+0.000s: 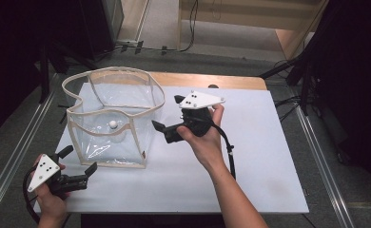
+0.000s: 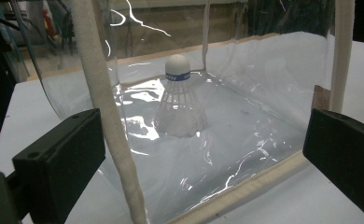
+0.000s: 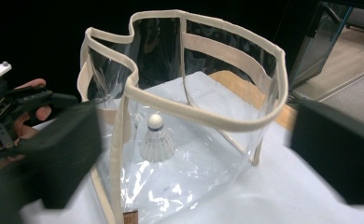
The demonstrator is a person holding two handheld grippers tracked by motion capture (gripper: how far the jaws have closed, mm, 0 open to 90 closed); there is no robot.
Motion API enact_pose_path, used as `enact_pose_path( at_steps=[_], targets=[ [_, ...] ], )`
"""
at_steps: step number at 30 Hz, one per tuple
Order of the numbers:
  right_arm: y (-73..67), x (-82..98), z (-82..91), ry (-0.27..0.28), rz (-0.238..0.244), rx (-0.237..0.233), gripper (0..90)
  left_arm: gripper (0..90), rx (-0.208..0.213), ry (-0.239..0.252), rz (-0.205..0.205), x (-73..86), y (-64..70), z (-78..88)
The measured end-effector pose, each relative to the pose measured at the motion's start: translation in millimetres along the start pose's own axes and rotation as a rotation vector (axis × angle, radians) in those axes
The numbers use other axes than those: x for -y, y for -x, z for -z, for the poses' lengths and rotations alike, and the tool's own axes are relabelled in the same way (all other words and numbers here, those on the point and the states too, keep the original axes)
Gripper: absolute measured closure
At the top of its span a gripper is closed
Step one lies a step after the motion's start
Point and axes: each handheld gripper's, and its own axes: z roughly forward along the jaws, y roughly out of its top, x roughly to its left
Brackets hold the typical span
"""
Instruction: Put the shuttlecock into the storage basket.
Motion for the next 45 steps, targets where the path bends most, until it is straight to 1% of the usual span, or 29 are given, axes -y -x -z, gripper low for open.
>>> enact_pose_path(
  at_steps=[2, 8, 10, 12, 17, 18, 24, 29, 35, 45],
  targets=[
    [2.5, 4.1, 5.1, 0.009, -0.009, 0.004, 0.0, 0.0, 0.000, 0.000, 0.000, 0.0, 0.1, 0.0],
    [8.4, 16.0, 20.3, 0.039, -0.004, 0.029, 0.0, 0.0, -0.002, 0.000, 0.000, 0.0, 0.2, 0.0],
    [10.0, 19.4, 24.2, 0.039, -0.004, 0.036, 0.0, 0.0, -0.002, -0.001, -0.001, 0.0, 0.3, -0.2],
    [11.5, 23.2, 27.9, 0.038, 0.000, 0.054, 0.0, 0.0, -0.003, -0.002, -0.002, 0.0, 0.4, -0.2],
    [14.6, 30.6, 36.3, 0.049, -0.005, 0.073, 0.0, 0.0, -0.004, 0.000, -0.001, 0.0, 0.3, 0.1],
    [15.3, 32.2, 37.9, 0.054, -0.007, 0.070, 0.0, 0.0, -0.003, 0.001, -0.001, 0.1, 0.2, 0.1],
    [19.2, 41.7, 47.1, 0.066, 0.004, 0.085, 0.0, 0.0, -0.003, 0.002, 0.000, 0.1, 0.2, 0.2],
    [22.8, 50.0, 54.3, 0.062, 0.000, 0.108, 0.0, 0.0, -0.003, 0.001, -0.001, 0.1, 0.3, 0.0],
    [27.2, 59.7, 62.8, 0.063, -0.025, 0.126, 0.0, 0.0, -0.005, -0.001, -0.003, 0.0, 0.4, 0.1],
    [32.4, 74.7, 75.3, 0.066, -0.028, 0.151, 0.0, 0.0, -0.003, 0.001, 0.000, 0.2, 0.4, 0.3]
  ],
)
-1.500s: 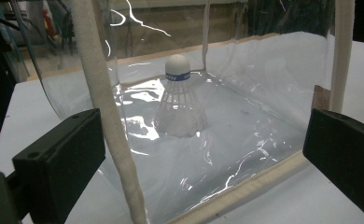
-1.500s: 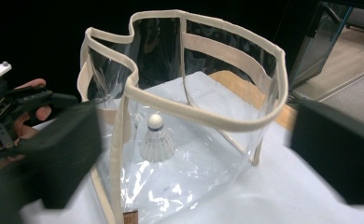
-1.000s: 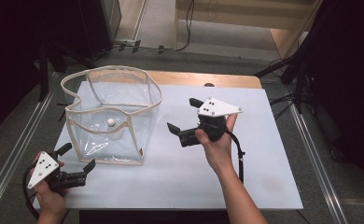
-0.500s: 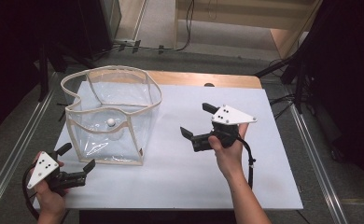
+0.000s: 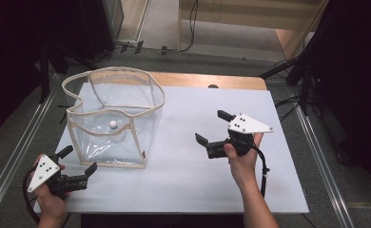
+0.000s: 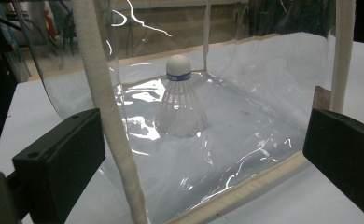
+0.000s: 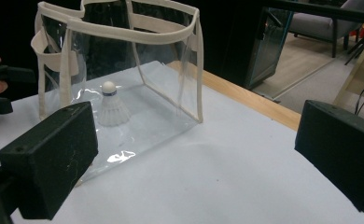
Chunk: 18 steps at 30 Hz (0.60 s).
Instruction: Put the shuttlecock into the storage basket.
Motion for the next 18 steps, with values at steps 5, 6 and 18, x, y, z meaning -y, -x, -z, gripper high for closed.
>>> enact_pose_path(
  at_steps=[5, 6, 18],
  targets=[
    [4.2, 7.9, 6.6, -0.003, -0.008, 0.009, 0.0, 0.0, -0.005, -0.002, -0.003, 0.0, 0.5, -0.1],
    [5.0, 9.6, 7.8, -0.002, -0.012, 0.013, 0.0, 0.0, -0.007, -0.003, -0.004, 0.0, 0.5, 0.0],
    [14.0, 25.7, 22.7, -0.005, -0.030, 0.039, 0.0, 0.0, -0.014, -0.005, -0.010, 0.2, 1.4, -0.6]
  ],
)
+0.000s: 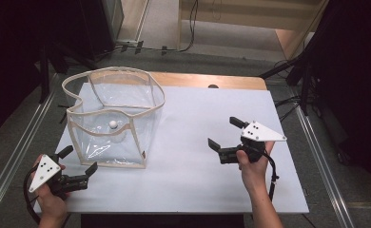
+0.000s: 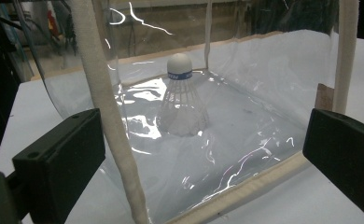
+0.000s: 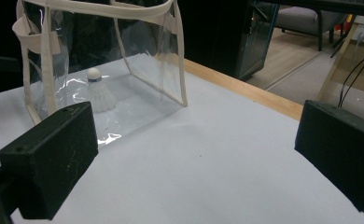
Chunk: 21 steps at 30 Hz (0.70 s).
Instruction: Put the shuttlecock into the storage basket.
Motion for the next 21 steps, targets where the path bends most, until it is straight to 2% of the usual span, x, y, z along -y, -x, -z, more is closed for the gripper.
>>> enact_pose_path(
  at_steps=[9, 21],
  targets=[
    [8.0, 9.3, 10.9, 0.003, -0.006, 0.014, 0.0, 0.0, -0.002, 0.002, 0.008, 0.2, -0.3, 0.8],
    [19.6, 34.1, 25.0, 0.009, -0.027, 0.035, 0.0, 0.0, -0.007, 0.003, 0.013, 0.4, -0.5, 0.8]
  ],
)
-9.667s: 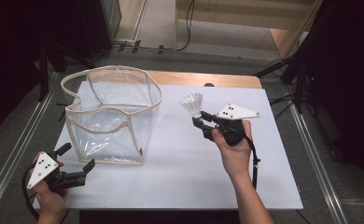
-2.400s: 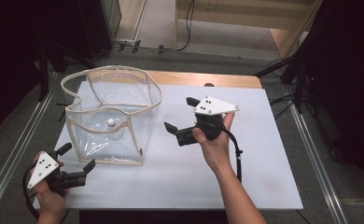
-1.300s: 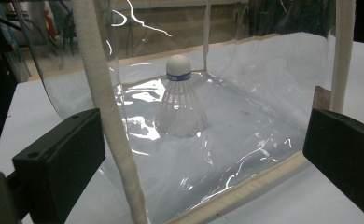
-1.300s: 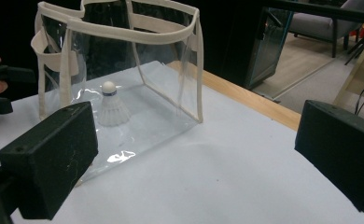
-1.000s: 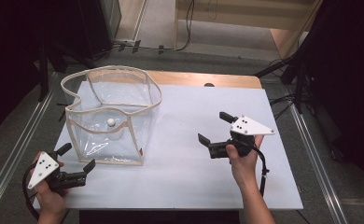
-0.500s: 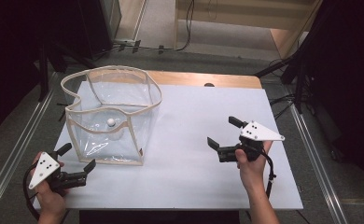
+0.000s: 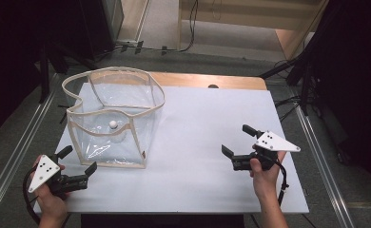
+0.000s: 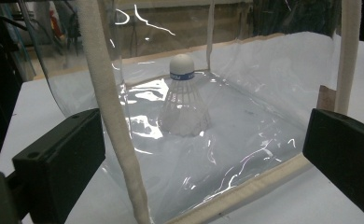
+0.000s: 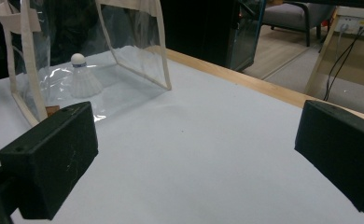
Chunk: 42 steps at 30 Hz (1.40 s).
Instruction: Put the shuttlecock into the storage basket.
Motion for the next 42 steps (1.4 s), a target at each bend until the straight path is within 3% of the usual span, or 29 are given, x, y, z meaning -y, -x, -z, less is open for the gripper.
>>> enact_pose_path(
  at_steps=[42],
  targets=[
    [43.9, 56.8, 56.2, -0.042, -0.057, 0.144, 0.0, 0.0, -0.009, -0.007, -0.014, 0.1, 1.0, -0.4]
  ],
)
